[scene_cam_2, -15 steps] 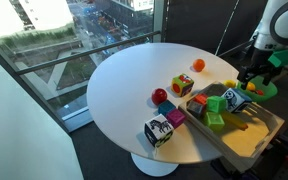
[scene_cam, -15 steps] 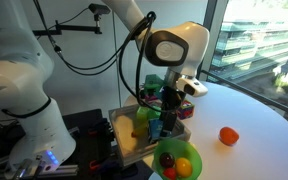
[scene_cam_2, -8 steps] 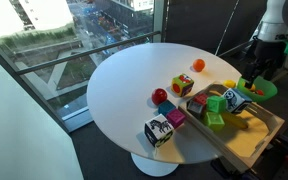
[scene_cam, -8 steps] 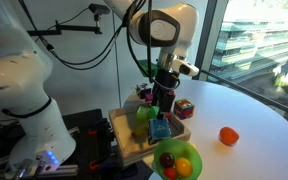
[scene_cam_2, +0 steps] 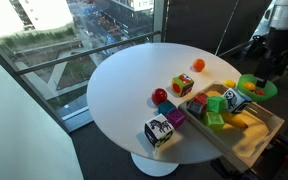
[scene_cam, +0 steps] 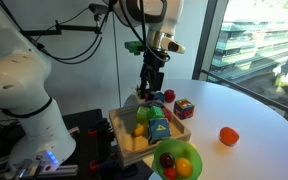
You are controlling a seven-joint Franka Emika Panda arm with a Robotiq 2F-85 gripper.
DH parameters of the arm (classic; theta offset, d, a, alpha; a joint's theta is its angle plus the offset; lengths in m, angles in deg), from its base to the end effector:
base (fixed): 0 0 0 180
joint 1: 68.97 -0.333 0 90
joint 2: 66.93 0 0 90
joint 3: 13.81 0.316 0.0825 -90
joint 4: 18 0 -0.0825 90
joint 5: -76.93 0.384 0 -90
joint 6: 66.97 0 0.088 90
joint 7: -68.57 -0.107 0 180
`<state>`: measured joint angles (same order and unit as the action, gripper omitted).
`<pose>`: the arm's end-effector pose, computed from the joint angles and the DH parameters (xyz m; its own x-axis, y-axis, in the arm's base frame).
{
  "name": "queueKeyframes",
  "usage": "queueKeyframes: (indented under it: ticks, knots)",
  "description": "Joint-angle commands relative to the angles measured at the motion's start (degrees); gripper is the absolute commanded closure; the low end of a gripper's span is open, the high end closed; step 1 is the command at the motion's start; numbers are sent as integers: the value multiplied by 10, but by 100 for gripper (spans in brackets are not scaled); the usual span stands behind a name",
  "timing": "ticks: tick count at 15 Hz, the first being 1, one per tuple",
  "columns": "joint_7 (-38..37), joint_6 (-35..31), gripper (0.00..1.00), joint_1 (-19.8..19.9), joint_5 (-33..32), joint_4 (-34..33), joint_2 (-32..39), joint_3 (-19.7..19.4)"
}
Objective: Put the purple fruit into the bowl
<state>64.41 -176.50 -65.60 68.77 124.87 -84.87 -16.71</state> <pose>0.3966 -0.0535 0.3806 0.9577 -0.1234 -0.2599 -0.0947 -0.9882 0.1201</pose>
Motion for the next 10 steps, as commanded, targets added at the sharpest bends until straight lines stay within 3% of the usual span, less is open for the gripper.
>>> queueKeyframes:
  ticks: [1,10]
  knots:
    - [23,29,0,-10,9,16,-65,8]
    - [62,29,0,-31,34,51,-188,5]
